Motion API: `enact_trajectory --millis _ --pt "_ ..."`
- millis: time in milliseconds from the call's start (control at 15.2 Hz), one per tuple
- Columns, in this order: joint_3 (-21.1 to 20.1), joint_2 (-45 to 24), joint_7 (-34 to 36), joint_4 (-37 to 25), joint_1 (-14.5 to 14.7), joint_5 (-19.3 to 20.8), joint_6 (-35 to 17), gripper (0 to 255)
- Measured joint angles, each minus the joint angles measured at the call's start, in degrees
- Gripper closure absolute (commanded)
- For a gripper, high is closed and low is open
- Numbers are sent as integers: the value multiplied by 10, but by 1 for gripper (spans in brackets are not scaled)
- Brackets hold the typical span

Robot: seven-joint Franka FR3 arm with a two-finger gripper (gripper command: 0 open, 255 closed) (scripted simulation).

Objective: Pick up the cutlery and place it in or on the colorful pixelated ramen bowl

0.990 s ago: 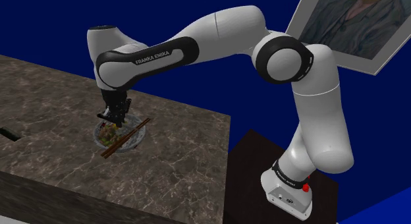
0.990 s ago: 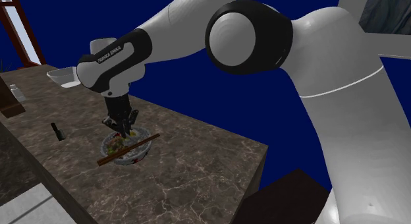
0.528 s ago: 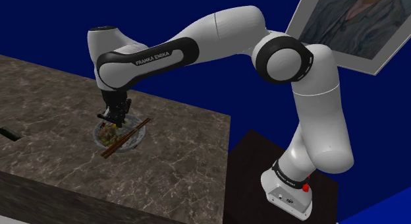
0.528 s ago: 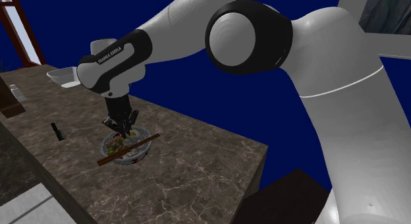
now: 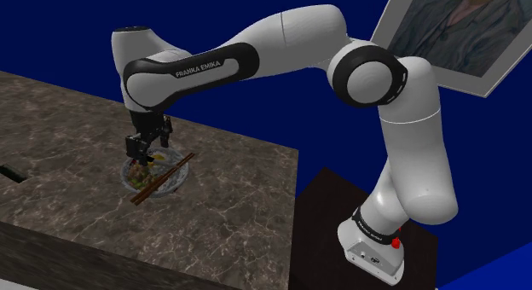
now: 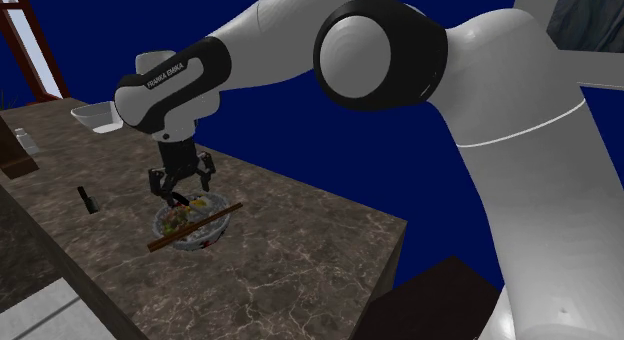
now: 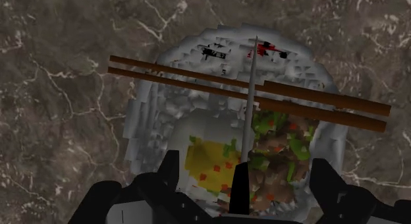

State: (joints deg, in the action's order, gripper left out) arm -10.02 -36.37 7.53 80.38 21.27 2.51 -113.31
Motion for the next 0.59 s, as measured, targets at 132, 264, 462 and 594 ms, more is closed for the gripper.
enact_trajectory --millis 132,264,462,594 --pt "-1 7 -2 -26 -1 -1 32 0" --pt "-1 11 -1 -32 -1 -2 42 0" --pt "-1 13 -1 -31 -1 -2 44 0" --pt "-1 13 -1 -31 0 -2 44 0"
